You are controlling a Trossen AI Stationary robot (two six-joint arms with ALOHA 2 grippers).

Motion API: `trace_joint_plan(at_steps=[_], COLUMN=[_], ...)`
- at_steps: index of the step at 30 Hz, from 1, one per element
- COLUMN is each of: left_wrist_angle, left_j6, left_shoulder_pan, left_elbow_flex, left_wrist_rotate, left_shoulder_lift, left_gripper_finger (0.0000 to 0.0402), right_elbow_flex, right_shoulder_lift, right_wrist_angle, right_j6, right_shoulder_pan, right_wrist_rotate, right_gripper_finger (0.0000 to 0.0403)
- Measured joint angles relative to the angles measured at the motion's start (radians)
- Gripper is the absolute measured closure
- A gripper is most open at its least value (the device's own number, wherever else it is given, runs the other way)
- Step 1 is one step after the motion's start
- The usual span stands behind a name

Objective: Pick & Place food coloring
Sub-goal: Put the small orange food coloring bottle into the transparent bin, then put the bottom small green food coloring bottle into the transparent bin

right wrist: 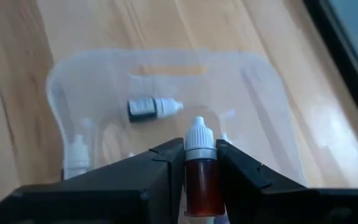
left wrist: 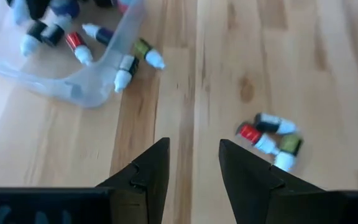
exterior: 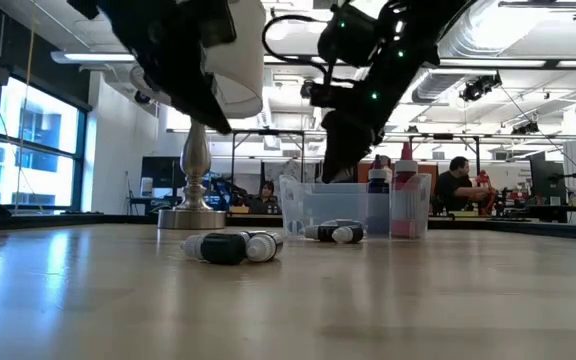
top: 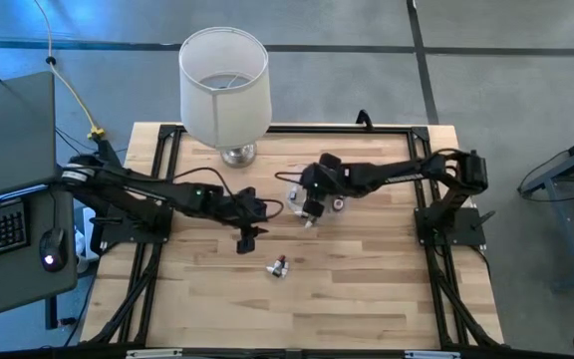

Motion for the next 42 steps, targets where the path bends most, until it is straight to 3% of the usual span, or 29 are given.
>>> trace_joint_plan(at_steps=[12,23,26,32,42], left_wrist_angle=[0.027,0.086,0.112,0.196,0.269], left_j6=[0.001,-0.035,0.003,0.027,0.061], left_shoulder_pan=[0.000,-0.037,-0.100,-0.198,-0.215], left_elbow_flex=[-0.001,-0.001,-0.001,-0.002,0.001], left_wrist_rotate=[0.009,0.347,0.324,0.153,0.133], left_shoulder_lift=[0.147,0.165,0.165,0.218,0.350], left_gripper_finger=[0.0264,0.0264,0.0264,0.0264,0.0264], right_elbow_flex=[0.000,0.002,0.002,0.002,0.002], right_shoulder_lift=[-0.004,-0.063,-0.073,-0.074,-0.074], right_wrist_angle=[-0.011,-0.010,-0.006,-0.005,-0.003], right_j6=[-0.018,-0.018,0.006,0.069,0.135], right_shoulder_pan=[-0.011,0.134,0.181,0.257,0.357], right_wrist_rotate=[-0.048,-0.048,-0.048,-0.046,0.000], right_gripper_finger=[0.0274,0.0296,0.0301,0.0301,0.0304])
